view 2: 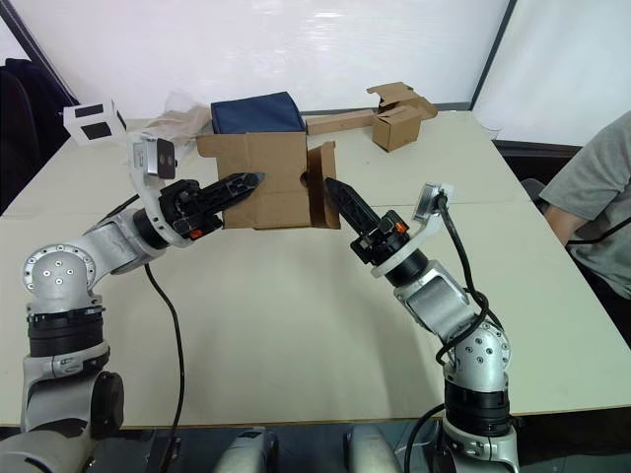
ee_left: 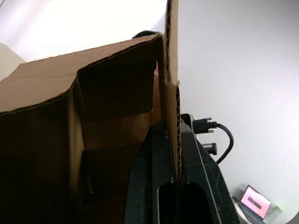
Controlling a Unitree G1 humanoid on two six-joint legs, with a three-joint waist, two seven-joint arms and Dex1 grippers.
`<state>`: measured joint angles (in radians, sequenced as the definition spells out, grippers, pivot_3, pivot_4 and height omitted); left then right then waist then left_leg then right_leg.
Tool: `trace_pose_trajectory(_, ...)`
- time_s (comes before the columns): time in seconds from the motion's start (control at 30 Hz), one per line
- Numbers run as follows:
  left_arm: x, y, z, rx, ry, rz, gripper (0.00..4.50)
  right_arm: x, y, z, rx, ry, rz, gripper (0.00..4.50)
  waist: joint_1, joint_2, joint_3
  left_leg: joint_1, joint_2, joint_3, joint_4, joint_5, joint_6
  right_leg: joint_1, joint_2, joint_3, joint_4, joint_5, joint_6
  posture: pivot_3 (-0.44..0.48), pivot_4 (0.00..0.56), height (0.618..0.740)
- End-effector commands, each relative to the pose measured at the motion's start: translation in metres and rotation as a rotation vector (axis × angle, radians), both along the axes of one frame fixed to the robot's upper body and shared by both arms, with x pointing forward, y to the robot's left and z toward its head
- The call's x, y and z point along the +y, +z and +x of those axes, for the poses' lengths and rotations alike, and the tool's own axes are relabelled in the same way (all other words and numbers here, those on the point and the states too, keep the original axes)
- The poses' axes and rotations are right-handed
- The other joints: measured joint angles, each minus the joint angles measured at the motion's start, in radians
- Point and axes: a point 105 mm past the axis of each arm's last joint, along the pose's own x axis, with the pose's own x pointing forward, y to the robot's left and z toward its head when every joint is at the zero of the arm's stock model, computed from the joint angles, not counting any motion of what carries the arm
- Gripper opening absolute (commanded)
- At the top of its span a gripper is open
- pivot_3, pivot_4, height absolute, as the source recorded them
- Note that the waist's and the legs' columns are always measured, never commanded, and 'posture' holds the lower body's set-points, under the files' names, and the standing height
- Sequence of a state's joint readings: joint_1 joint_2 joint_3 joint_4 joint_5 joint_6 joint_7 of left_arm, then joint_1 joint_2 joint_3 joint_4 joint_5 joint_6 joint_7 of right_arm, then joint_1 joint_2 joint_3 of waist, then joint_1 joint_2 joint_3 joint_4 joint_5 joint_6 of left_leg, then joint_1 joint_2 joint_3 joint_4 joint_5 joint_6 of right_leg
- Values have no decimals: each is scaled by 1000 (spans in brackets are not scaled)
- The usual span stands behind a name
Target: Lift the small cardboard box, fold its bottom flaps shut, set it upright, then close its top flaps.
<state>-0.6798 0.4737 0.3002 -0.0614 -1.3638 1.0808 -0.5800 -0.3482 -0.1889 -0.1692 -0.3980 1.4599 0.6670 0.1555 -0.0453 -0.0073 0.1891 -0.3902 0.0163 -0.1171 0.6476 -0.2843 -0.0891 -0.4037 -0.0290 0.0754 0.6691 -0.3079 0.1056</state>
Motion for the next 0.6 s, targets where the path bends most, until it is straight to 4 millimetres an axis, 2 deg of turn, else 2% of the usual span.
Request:
trace_pose_trajectory(0.03,3,16,-6,-64,-1,-14,0,0,13,-12,-58,19,33,1530,0,0,0,0,0,0,0,0,0,0,0,0,0,0,0,0,150,740)
trace_pose_trajectory(0.43,1,17,-7,-70,-9,-18,0,8,4,-11,-56,11,-43,1530,0,0,0,0,0,0,0,0,0,0,0,0,0,0,0,0,150,740)
trace_pose_trajectory(0.6,0,16,-8,-72,-15,-14,0,7,7,-8,-68,-11,-50,1530,0,0,0,0,0,0,0,0,0,0,0,0,0,0,0,0,150,740)
